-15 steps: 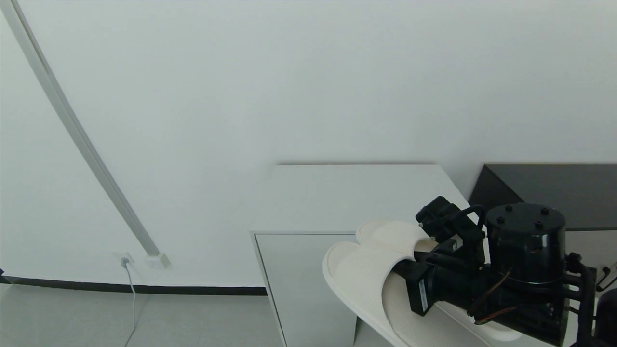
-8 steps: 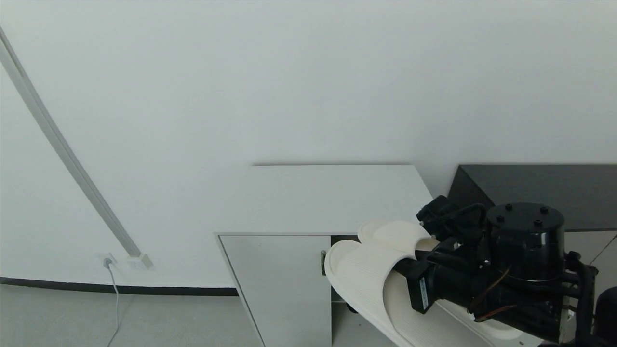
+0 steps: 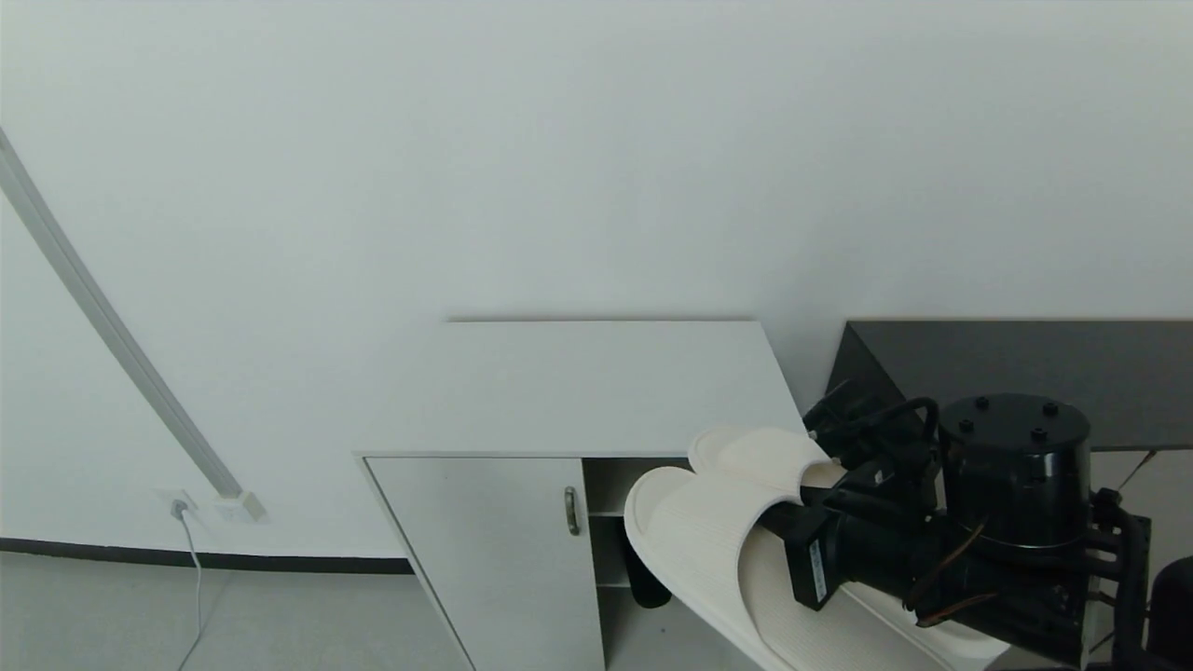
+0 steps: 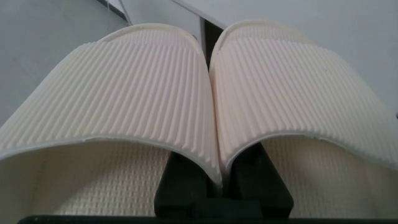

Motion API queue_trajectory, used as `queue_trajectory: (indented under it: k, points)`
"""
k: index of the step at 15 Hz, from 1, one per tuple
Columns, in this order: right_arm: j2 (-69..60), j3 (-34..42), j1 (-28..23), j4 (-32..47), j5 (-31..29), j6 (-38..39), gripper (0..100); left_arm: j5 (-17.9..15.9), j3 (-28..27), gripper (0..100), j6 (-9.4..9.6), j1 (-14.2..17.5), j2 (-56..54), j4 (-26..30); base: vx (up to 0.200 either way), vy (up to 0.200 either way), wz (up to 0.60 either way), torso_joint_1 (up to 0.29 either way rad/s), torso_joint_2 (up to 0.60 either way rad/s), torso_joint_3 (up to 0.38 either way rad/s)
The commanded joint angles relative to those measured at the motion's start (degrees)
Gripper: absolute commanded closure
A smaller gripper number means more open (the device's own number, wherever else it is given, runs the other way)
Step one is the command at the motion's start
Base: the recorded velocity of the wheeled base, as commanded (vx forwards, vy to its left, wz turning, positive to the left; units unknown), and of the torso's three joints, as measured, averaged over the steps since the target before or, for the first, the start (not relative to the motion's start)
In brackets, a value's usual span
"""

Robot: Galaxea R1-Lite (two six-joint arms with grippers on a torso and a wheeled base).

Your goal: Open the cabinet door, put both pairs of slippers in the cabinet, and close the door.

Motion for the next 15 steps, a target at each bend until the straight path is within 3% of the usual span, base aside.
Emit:
queue_trajectory:
  k: [1, 11, 15]
  points:
    - [0.14, -0.01, -0.05, -0.07, 0.03, -0.01, 100, -0.01, 0.01, 100, -0.02, 0.09, 0.05, 0.04, 0.0, 0.0, 0.0, 0.0, 0.0, 0.0]
    - [0.23, 0.6, 0.03, -0.24, 0.21, -0.27, 100, -0.01, 0.01, 100, -0.11, 0.09, 0.05, -0.05, 0.0, 0.0, 0.0, 0.0, 0.0, 0.0]
    - [0.23, 0.78, 0.21, -0.59, 0.12, -0.27, 100, -0.01, 0.01, 100, -0.11, 0.09, 0.05, -0.05, 0.0, 0.0, 0.0, -0.126, 0.27, 0.15]
